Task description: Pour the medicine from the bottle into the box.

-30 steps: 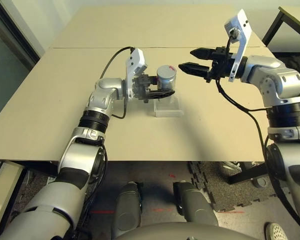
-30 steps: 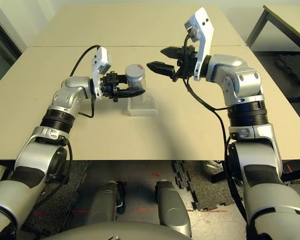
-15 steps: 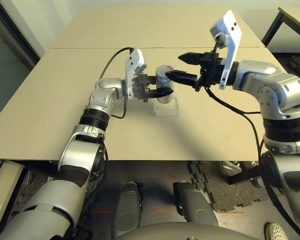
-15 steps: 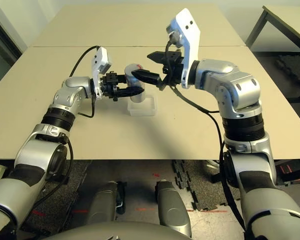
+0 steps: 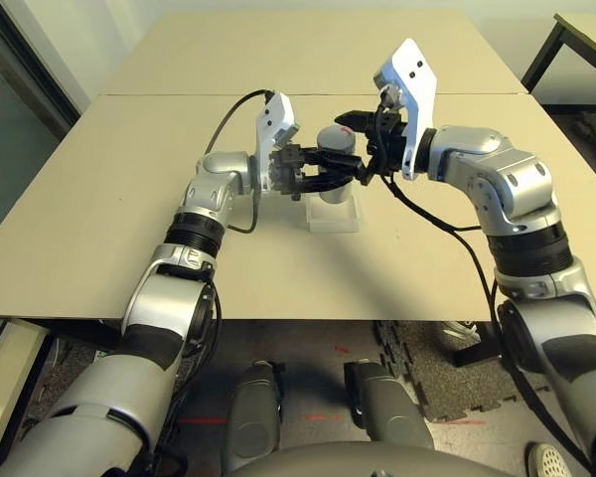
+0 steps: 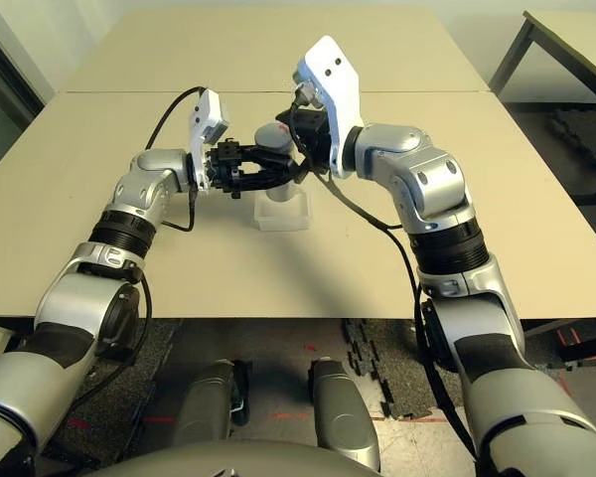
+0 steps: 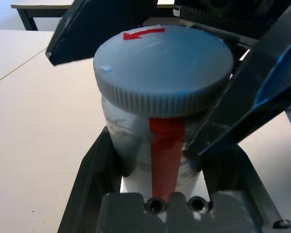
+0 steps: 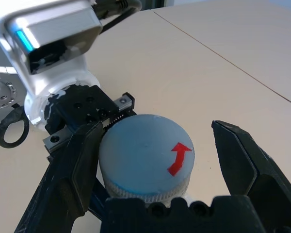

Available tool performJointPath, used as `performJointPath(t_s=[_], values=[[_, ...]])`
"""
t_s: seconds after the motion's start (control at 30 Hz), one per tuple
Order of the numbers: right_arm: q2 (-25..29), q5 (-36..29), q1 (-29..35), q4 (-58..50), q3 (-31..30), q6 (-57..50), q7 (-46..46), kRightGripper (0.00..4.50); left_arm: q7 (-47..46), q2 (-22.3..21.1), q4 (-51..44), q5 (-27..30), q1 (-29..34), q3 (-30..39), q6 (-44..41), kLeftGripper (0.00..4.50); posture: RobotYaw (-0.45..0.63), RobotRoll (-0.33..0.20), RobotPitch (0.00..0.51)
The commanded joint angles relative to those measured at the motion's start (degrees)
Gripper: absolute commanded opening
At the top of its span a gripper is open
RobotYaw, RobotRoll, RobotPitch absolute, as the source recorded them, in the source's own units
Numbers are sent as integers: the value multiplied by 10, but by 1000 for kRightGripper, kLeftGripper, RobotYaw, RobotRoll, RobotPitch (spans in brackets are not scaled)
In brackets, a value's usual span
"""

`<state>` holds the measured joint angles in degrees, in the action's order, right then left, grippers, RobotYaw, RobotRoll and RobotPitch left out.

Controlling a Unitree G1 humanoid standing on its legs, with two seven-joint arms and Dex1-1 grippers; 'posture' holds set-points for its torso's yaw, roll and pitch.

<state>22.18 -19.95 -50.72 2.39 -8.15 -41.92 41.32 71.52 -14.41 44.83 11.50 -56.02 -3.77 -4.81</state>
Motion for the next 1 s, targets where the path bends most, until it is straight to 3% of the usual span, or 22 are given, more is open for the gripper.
performJointPath(t_s=[0.03,1.0], values=[[2,2,0,1,12,1,-4,4500,0,0,-9,-3,-2,-5,-1,2425,-209,0,100],[76,-75,89,-137,97,-107,-24,4500,-1,-5,18,-7,0,-3,16,2425,-231,0,104]])
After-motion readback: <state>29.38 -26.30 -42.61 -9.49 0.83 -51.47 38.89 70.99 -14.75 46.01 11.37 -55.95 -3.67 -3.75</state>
